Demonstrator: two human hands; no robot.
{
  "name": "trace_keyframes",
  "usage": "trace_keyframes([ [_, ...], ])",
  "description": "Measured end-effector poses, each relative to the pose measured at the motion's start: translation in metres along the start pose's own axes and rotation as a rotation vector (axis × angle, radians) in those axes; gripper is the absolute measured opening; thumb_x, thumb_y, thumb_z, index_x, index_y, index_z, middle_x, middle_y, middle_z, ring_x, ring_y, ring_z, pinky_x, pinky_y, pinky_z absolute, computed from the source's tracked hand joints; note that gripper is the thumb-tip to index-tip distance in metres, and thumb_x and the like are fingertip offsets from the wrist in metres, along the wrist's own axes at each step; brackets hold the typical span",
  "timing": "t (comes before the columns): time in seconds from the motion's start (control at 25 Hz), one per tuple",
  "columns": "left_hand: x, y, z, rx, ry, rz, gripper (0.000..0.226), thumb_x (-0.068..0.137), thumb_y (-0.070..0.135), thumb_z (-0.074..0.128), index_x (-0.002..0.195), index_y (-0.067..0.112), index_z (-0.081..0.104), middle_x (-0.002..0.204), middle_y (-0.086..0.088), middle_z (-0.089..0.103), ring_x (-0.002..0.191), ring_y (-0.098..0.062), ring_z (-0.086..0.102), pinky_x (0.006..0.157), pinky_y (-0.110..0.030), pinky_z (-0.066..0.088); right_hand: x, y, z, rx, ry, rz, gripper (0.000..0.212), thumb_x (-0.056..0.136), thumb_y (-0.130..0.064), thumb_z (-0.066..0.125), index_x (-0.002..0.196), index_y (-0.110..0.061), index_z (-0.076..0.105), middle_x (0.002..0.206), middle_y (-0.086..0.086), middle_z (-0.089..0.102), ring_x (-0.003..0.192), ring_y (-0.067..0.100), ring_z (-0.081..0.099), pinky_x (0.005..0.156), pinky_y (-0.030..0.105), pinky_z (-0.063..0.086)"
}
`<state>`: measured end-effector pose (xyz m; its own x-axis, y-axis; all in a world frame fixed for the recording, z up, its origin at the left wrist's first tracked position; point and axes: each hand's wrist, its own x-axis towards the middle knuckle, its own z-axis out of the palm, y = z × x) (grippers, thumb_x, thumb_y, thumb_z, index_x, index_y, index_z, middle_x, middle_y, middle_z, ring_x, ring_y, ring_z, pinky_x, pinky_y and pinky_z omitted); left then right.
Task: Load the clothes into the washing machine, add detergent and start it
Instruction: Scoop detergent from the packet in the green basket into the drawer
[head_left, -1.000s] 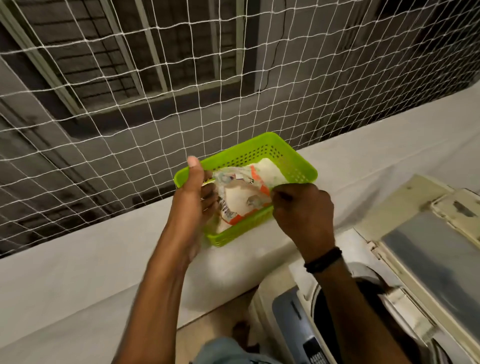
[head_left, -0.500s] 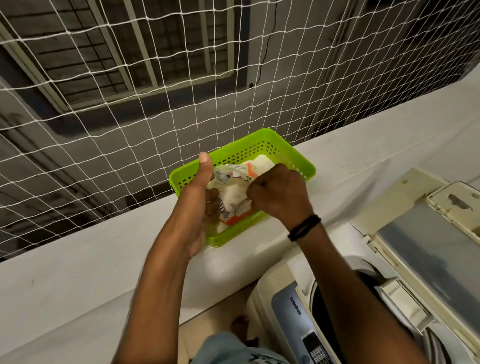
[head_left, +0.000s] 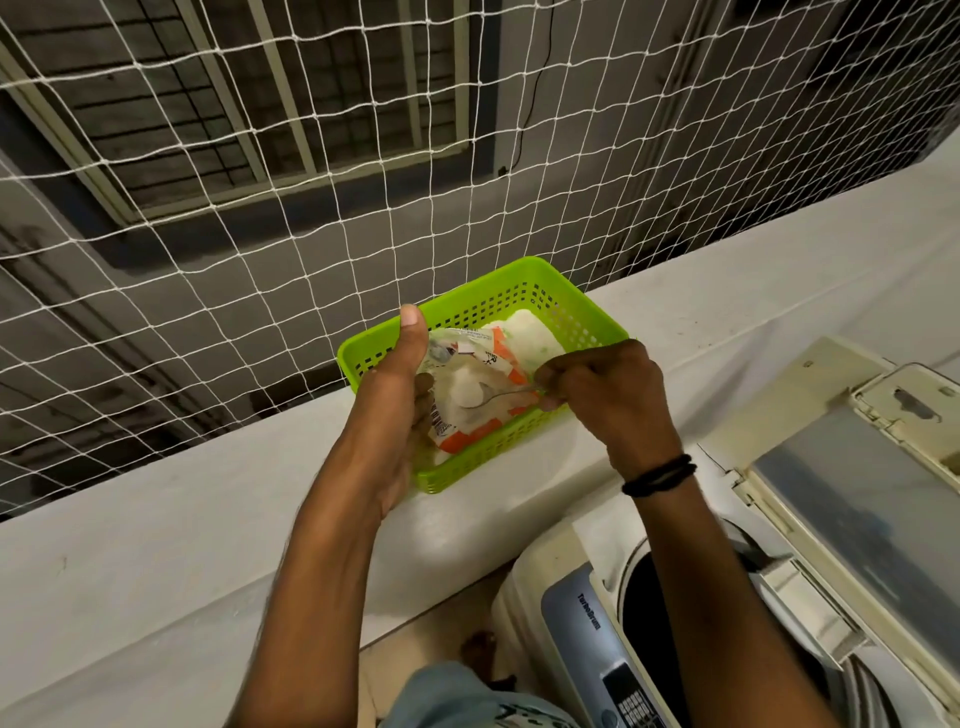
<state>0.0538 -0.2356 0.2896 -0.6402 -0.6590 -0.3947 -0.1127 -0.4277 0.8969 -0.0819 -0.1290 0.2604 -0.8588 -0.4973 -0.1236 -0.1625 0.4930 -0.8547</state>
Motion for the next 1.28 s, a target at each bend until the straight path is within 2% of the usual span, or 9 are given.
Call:
trace_keyframes([
  [0.08,0.000,0.000,0.001,0.017,-0.010,-0.003,0.048,0.097,0.059,0.031,0.076,0.027,0.059,0.047,0.013,0.066,0.043,0.002,0.064,0.036,-0.011,0.044,-0.002,0.007,-0.007,0.086,-0.024,0.016,0.016,0.074,-0.019,0.064,0.069,-0.020,0.079,0.060,0.001,0.073,0.050,0.001,0.054,0.060,0.027,0.042],
  [0.24,-0.001,-0.001,0.002,0.047,-0.008,0.014,0.047,0.097,0.059,0.032,0.077,0.027,0.060,0.049,0.015,0.067,0.045,0.003,0.064,0.042,-0.013,0.048,-0.001,0.015,-0.014,0.199,-0.021,0.086,0.017,0.076,-0.011,0.065,0.071,-0.018,0.079,0.062,0.006,0.073,0.039,0.002,0.043,0.049,0.020,0.032],
  [0.4,0.005,-0.008,-0.001,0.146,0.092,0.119,0.043,0.093,0.063,0.041,0.081,0.033,0.069,0.075,0.020,0.074,0.078,0.002,0.071,0.090,-0.034,0.052,-0.004,0.020,-0.019,0.300,-0.044,0.111,0.018,0.078,-0.006,0.065,0.073,-0.016,0.079,0.063,0.010,0.072,0.037,0.006,0.034,0.040,0.018,0.028],
  [0.48,0.006,-0.010,-0.001,0.190,0.136,0.177,0.036,0.092,0.062,0.045,0.077,0.045,0.073,0.080,0.026,0.072,0.090,0.003,0.066,0.101,-0.039,0.047,-0.008,0.021,-0.025,0.361,-0.057,0.115,0.017,0.078,-0.004,0.065,0.077,-0.013,0.079,0.063,0.013,0.071,0.038,0.006,0.034,0.040,0.018,0.027],
  [0.64,-0.006,-0.006,0.011,0.191,0.116,0.276,0.033,0.090,0.059,0.047,0.081,0.040,0.072,0.079,0.028,0.072,0.083,0.013,0.066,0.090,-0.027,0.050,-0.022,0.024,-0.044,0.470,-0.053,0.122,0.017,0.080,0.000,0.064,0.084,-0.007,0.079,0.064,0.017,0.070,0.046,0.013,0.028,0.043,0.021,0.023],
  [0.72,-0.012,-0.008,0.019,0.155,0.090,0.316,0.035,0.080,0.063,0.049,0.091,0.036,0.069,0.087,0.024,0.073,0.094,0.008,0.067,0.092,-0.025,0.051,-0.030,0.028,-0.057,0.506,-0.039,0.125,0.016,0.080,-0.001,0.065,0.085,-0.006,0.079,0.065,0.018,0.070,0.051,0.016,0.025,0.045,0.022,0.021],
  [0.84,-0.023,-0.012,0.039,0.117,0.036,0.378,0.035,0.080,0.059,0.051,0.089,0.031,0.070,0.084,0.021,0.073,0.089,0.005,0.067,0.080,-0.017,0.052,-0.045,0.040,-0.080,0.547,0.024,0.138,0.015,0.082,-0.002,0.066,0.083,-0.007,0.079,0.066,0.018,0.070,0.055,0.017,0.024,0.047,0.025,0.019],
  [1.04,-0.021,-0.041,0.083,0.146,-0.114,0.347,0.057,0.074,0.068,0.057,0.111,0.027,0.070,0.108,0.008,0.073,0.110,-0.009,0.066,0.092,-0.028,0.051,-0.074,0.081,-0.121,0.573,0.206,0.155,0.012,0.084,-0.005,0.067,0.083,-0.008,0.079,0.067,0.016,0.071,0.051,0.013,0.033,0.045,0.022,0.027],
  [1.28,-0.014,-0.098,0.162,0.182,-0.416,0.170,0.035,0.084,0.055,0.058,0.100,0.029,0.073,0.109,0.001,0.073,0.108,-0.014,0.068,0.091,-0.030,0.053,-0.111,0.164,-0.167,0.567,0.518,0.275,0.011,0.083,-0.002,0.068,0.081,-0.005,0.078,0.065,0.016,0.069,0.042,0.009,0.039,0.044,0.021,0.027],
])
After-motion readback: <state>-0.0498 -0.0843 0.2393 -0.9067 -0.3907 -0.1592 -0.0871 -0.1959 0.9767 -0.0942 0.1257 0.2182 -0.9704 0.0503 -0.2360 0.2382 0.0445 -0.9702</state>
